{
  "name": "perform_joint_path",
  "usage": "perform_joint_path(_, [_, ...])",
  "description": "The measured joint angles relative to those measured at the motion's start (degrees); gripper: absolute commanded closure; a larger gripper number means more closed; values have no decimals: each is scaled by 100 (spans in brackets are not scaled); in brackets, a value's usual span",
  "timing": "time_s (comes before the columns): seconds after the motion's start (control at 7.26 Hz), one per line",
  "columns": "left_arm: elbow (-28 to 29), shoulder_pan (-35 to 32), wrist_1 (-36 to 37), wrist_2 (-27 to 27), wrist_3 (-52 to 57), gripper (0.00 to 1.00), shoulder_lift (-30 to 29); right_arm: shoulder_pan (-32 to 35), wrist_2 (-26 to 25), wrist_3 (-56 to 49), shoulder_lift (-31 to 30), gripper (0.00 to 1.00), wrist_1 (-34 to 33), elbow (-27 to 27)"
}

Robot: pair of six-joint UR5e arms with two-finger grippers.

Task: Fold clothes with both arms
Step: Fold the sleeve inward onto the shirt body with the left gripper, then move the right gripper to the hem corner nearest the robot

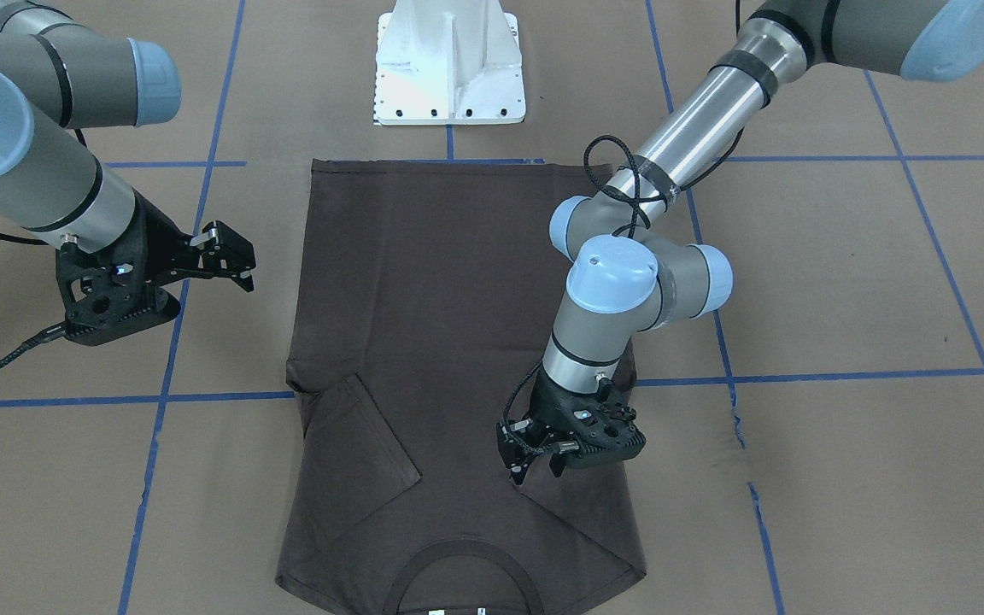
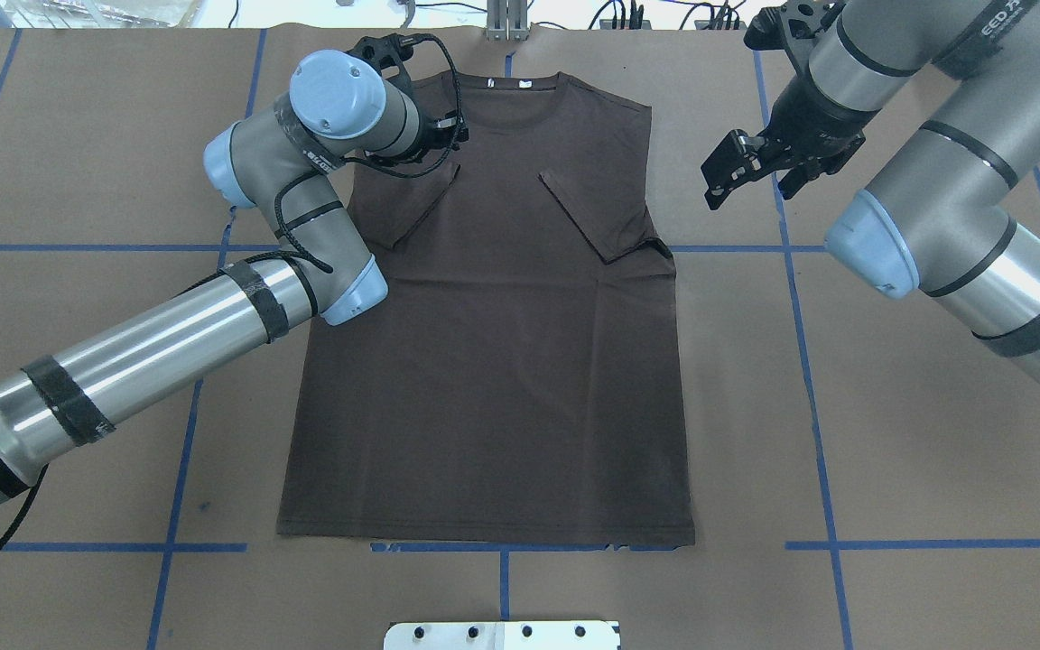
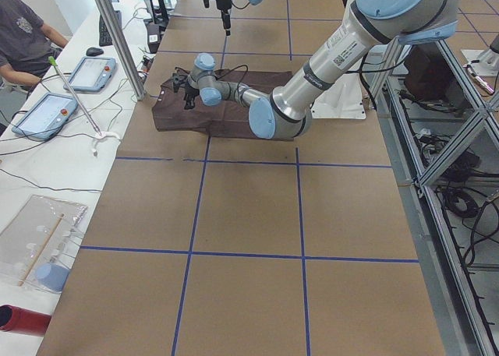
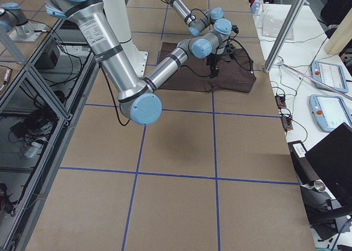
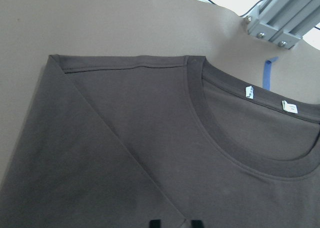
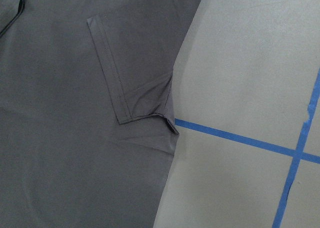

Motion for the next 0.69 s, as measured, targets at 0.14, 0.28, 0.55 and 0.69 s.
perform_joint_path(0.14, [-183,1,43,-176,44,0,96,2,-72,101,-28,0,-2,49])
perform_joint_path(0.28, [-540,4,153,-428,135,0,337,-47,-244,329,-96,0,-3,188])
perform_joint_path(0.55, [-1799,4,1047,-648,613,0,1012,-454,-706,1076,-410,0,-1,733])
perform_joint_path(0.69, [-2673,1,1665,-669,889,0,1417,-815,-951,1700,-637,0,66,1060])
